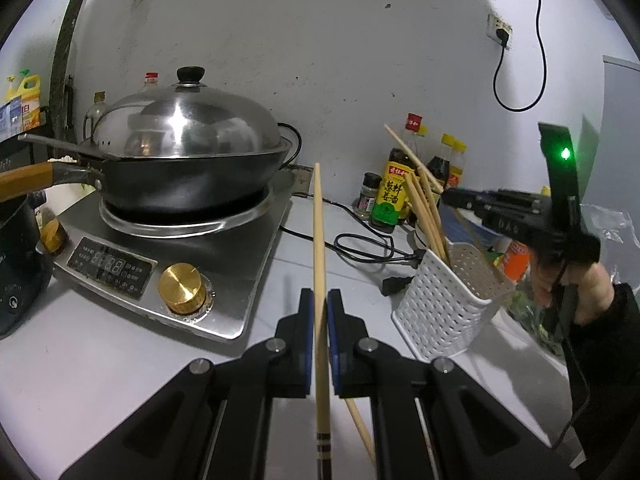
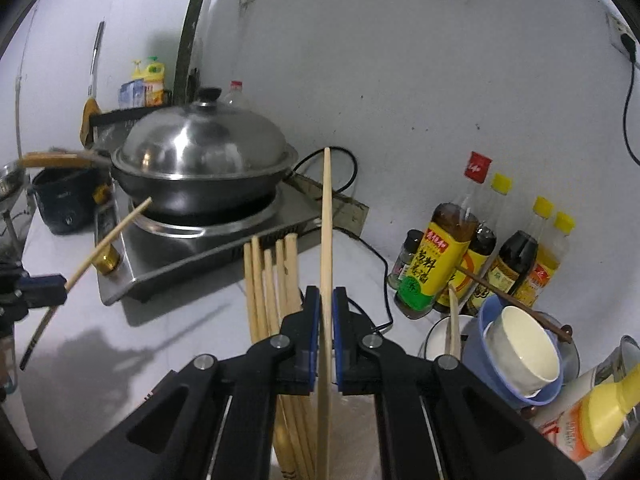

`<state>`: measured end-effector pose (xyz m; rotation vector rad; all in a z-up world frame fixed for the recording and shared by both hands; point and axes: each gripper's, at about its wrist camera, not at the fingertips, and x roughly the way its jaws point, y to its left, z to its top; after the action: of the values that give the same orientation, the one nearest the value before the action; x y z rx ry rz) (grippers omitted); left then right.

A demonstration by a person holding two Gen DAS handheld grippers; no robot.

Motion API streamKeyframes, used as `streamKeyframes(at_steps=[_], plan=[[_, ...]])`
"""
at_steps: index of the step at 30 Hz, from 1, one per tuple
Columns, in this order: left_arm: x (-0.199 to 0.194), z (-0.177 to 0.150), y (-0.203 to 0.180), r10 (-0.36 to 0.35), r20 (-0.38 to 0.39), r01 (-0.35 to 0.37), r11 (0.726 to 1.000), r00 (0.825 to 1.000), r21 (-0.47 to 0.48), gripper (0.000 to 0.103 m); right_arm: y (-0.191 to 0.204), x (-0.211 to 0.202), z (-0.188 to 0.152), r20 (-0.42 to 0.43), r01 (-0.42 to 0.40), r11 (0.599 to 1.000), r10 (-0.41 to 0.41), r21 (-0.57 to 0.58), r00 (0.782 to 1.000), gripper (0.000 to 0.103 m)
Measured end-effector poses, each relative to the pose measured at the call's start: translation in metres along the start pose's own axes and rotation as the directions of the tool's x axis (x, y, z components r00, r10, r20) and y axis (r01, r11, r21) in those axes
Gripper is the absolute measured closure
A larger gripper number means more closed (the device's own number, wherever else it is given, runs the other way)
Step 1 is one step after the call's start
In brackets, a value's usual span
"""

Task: Organize utensils
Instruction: 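Lower the right tool's chopstick into the white holder and open it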

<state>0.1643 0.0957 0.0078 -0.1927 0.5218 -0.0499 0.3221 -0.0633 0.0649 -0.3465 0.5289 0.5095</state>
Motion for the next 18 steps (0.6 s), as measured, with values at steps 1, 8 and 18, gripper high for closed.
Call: streamKeyframes(at_steps=[1, 8, 18], plan=[[0.0, -0.001, 0.001, 0.002, 0.0, -0.002, 1.0, 1.0, -0.001, 0.097, 0.002, 0.002, -0.002, -0.004, -0.009, 1.0, 0.009, 0.002, 1.0, 0.097], [-0.006, -0.005, 0.002, 0.003, 0.004, -0.003, 1.0, 1.0, -0.013, 0.097, 0.01, 0.012, -0.022, -0.051, -0.017, 0.999, 0.018, 0.029, 0.999, 0.097], [-0.024, -0.001, -0.013, 0.003, 0.035, -0.004, 1.0, 0.999, 0.007, 0.097, 0.004, -0.003, -0.042, -0.106, -0.017, 0.997, 0.025, 0.079, 0.994, 0.074]])
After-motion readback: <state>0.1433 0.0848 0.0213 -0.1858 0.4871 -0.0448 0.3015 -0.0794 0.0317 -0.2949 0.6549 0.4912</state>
